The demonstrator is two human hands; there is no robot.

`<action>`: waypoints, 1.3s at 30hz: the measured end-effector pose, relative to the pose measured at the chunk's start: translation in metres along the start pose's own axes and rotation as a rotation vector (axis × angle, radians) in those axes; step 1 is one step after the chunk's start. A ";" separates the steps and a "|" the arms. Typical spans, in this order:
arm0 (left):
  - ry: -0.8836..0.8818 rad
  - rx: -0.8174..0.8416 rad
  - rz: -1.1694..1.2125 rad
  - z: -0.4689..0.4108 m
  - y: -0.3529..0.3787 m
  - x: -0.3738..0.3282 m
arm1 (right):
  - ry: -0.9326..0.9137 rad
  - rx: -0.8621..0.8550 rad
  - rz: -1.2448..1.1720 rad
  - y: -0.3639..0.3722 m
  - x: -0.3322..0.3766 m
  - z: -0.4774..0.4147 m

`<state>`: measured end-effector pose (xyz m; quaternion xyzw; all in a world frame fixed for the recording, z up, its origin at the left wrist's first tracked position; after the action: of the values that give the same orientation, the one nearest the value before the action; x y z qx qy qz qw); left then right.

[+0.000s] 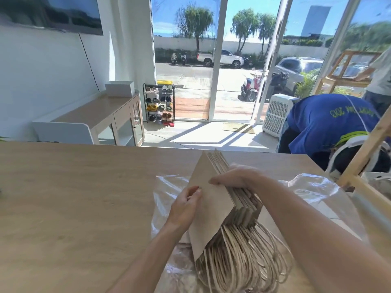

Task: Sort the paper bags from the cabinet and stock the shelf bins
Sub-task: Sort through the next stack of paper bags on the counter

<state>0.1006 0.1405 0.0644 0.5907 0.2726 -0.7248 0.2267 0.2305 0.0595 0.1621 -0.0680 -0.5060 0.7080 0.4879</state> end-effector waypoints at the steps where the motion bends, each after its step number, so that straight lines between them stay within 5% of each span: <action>1: 0.002 0.009 0.005 -0.001 0.002 -0.005 | 0.003 -0.001 -0.025 0.000 -0.003 0.000; 9: -0.088 0.073 -0.006 -0.010 0.008 -0.033 | -0.107 0.151 -0.482 0.014 -0.030 0.002; 21: -0.149 -0.014 -0.361 -0.020 -0.009 -0.061 | -0.347 0.194 -0.814 0.046 -0.047 -0.036; 39: 0.005 0.001 -0.547 -0.016 0.017 -0.082 | -0.401 0.125 -0.818 0.028 -0.040 -0.056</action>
<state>0.1398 0.1393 0.1405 0.4970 0.4223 -0.7577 0.0218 0.2661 0.0650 0.0973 0.3053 -0.5320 0.4855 0.6230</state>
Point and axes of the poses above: each hand's wrist, its own z-axis away from the middle knuckle, its own y-axis out of the palm, x = y × z, the point moved 6 cm from there along -z, towards the middle knuckle, and after that the axes turned 5 degrees about x, right-handed, at the moved point
